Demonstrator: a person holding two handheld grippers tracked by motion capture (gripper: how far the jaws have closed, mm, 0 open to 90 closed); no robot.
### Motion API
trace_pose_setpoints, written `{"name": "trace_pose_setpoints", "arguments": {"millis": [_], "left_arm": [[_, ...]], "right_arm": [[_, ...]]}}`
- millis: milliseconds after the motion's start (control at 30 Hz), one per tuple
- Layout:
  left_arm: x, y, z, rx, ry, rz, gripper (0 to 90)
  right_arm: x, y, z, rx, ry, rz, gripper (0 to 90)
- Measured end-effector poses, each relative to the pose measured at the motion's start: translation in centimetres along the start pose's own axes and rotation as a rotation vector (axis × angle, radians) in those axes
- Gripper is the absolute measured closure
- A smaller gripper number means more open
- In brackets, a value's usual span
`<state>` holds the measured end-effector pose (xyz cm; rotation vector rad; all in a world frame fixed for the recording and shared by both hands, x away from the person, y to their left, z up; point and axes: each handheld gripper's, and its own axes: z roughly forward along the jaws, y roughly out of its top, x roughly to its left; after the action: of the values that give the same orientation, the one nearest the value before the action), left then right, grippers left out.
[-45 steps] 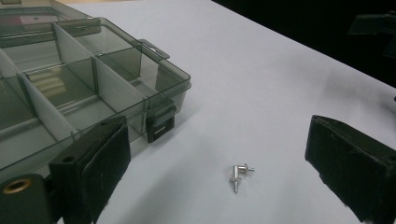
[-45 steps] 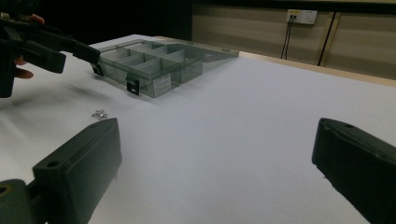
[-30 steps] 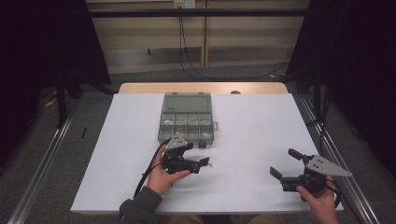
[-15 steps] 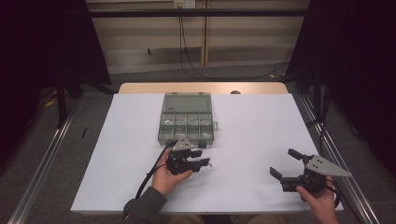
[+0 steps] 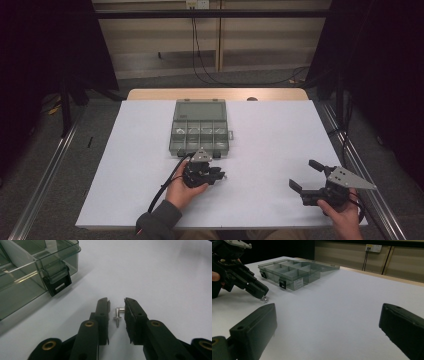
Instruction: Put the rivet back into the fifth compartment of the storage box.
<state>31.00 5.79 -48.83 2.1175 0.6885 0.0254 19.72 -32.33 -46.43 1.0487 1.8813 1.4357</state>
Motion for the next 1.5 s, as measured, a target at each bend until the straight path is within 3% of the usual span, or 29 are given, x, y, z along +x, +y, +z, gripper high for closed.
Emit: {"name": "trace_pose_setpoints", "arguments": {"millis": [200,500,633,667,833,1500], "left_arm": [[-0.1,0.0,0.3,0.031,-0.001,0.002,75.2],[-0.2,0.0,0.3,0.038,0.014,0.009,82.3],[-0.1,0.0,0.2,0.041,0.01,0.002,82.4],[0.0,0.0,0.1,0.038,0.0,-0.017,82.4],[0.1,0.0,-0.1,0.039,-0.005,-0.017,82.5],[1.2,0.6,-2.3,-0.055,0.012,-0.059,82.5]], "right_arm": [[0.0,0.0,-0.1,0.0,0.001,-0.002,1.3],[-0.1,0.0,-0.2,0.0,-0.002,-0.001,1.3],[-0.1,0.0,-0.2,-0.001,-0.002,-0.003,1.3],[-0.1,0.0,-0.2,-0.001,-0.002,-0.003,1.3],[-0.1,0.0,-0.2,-0.001,-0.004,-0.004,1.3],[0.0,0.0,-0.2,0.0,-0.001,-0.005,1.3]]}}
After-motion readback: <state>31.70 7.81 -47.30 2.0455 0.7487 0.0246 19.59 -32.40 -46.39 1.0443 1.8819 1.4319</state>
